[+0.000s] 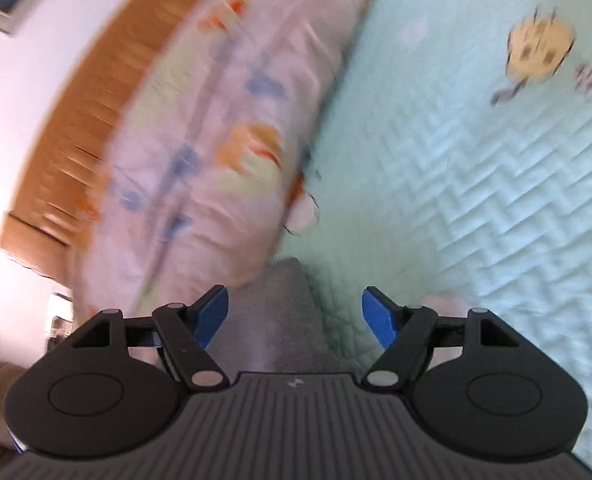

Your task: Fold clothes

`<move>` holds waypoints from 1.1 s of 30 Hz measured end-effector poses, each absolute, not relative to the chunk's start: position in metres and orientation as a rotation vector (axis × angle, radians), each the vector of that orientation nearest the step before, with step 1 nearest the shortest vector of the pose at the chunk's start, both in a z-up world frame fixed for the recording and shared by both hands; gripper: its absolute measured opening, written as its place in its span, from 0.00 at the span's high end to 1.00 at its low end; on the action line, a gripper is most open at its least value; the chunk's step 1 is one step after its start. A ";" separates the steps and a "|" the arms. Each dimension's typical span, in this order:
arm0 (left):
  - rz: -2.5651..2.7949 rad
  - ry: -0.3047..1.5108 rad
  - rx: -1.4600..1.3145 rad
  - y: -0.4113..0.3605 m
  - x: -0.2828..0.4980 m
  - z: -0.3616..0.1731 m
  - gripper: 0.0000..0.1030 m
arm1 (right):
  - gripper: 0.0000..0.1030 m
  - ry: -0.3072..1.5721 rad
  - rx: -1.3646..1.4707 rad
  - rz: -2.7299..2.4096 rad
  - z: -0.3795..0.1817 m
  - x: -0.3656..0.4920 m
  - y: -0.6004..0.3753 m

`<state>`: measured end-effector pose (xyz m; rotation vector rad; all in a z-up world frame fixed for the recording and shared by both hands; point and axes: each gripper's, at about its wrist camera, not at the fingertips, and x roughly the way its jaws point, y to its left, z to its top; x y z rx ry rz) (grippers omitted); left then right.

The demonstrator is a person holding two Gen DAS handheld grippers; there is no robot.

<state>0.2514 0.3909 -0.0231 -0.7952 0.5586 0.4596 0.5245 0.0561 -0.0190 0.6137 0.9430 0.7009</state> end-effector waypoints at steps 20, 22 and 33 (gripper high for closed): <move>0.119 0.592 0.218 -0.017 0.157 0.055 0.01 | 0.00 0.306 0.128 0.158 0.015 0.051 -0.226; 0.006 0.588 0.208 -0.046 0.136 0.066 0.01 | 0.00 0.283 0.131 0.092 0.014 0.021 -0.251; -0.389 0.569 0.194 -0.137 0.048 0.097 0.01 | 0.00 0.172 0.064 -0.034 0.008 -0.034 -0.282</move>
